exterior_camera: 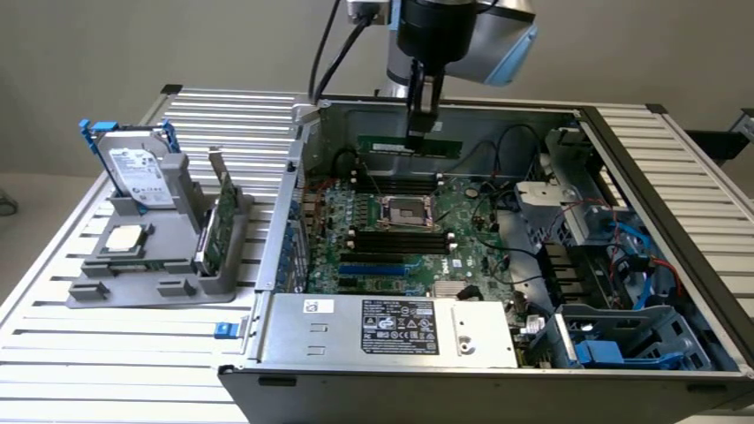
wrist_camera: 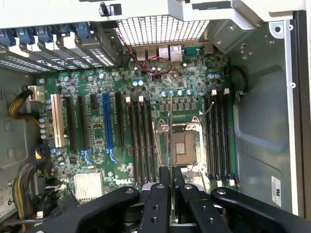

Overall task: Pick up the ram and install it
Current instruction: 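Insert the ram into the slot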

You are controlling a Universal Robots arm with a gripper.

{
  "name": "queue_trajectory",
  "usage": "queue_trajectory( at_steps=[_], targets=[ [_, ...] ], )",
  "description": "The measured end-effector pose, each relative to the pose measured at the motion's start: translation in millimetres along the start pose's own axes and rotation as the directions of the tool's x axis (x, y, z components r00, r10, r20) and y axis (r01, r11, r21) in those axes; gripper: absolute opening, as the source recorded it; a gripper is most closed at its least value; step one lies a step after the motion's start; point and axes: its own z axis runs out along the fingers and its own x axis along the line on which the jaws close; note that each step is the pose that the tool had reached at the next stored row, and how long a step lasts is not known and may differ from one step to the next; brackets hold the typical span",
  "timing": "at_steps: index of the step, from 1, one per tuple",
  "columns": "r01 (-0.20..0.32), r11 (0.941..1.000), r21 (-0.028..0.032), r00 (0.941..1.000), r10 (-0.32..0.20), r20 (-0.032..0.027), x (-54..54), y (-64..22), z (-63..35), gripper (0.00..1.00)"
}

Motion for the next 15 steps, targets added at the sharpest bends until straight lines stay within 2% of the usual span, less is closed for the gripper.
queue_trajectory(
  at_steps=[15],
  targets=[
    [0.0, 1.0, 0.0, 1.0, 0.0, 0.0, 1.3, -0.6, 27.3, 0.14]
  ],
)
